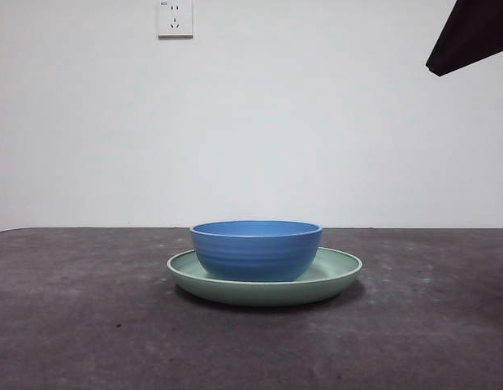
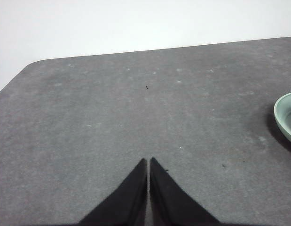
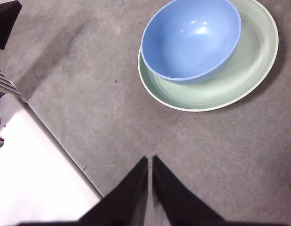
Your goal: Pick up the blue bowl, put it on the green plate, put it on desk
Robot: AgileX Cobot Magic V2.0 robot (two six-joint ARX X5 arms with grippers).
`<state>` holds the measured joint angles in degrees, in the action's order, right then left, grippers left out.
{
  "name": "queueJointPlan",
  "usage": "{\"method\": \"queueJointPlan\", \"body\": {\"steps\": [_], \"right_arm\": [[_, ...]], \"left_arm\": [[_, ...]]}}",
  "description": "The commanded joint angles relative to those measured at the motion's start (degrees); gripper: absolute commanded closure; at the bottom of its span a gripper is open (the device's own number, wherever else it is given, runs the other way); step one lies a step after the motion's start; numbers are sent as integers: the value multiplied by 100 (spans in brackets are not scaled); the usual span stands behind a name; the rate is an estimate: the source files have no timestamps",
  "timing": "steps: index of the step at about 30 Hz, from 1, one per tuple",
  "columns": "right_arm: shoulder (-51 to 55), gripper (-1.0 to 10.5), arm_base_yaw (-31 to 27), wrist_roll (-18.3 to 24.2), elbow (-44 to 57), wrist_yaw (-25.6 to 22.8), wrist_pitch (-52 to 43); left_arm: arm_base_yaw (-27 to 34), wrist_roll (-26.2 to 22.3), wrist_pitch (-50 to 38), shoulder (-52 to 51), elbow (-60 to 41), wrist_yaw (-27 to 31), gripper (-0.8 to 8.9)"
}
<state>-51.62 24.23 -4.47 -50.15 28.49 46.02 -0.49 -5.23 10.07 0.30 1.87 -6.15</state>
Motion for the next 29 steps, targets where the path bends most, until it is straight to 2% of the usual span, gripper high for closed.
{"method": "queueJointPlan", "body": {"steps": [1, 3, 6, 11, 13, 16, 21, 25, 29], "right_arm": [[-33, 936, 33, 66, -94, 2, -57], [-15, 936, 13, 66, -94, -4, -55], [254, 936, -284, 518, -92, -46, -153], [979, 936, -1080, 560, 140, -57, -1075], [1364, 936, -1488, 584, 398, -232, -1499], [1937, 936, -1982, 623, 988, -566, -2157], [2935, 936, -2465, 625, 2304, -938, -3493], [3644, 936, -2597, 623, 3254, -1355, -4291], [4225, 936, -2599, 599, 4011, -1725, -4684]], "left_arm": [[11, -7, 44, -13, -120, 4, 804], [11, -7, 44, -13, -120, 4, 804], [11, -7, 44, -13, -120, 4, 804], [11, -7, 44, -11, -120, 4, 804], [11, -7, 44, -11, -118, 4, 804], [11, -9, 44, -11, -118, 4, 804], [11, -7, 44, -11, -120, 4, 804], [11, -9, 44, -11, -118, 4, 804], [11, -7, 44, -11, -118, 4, 804]]}}
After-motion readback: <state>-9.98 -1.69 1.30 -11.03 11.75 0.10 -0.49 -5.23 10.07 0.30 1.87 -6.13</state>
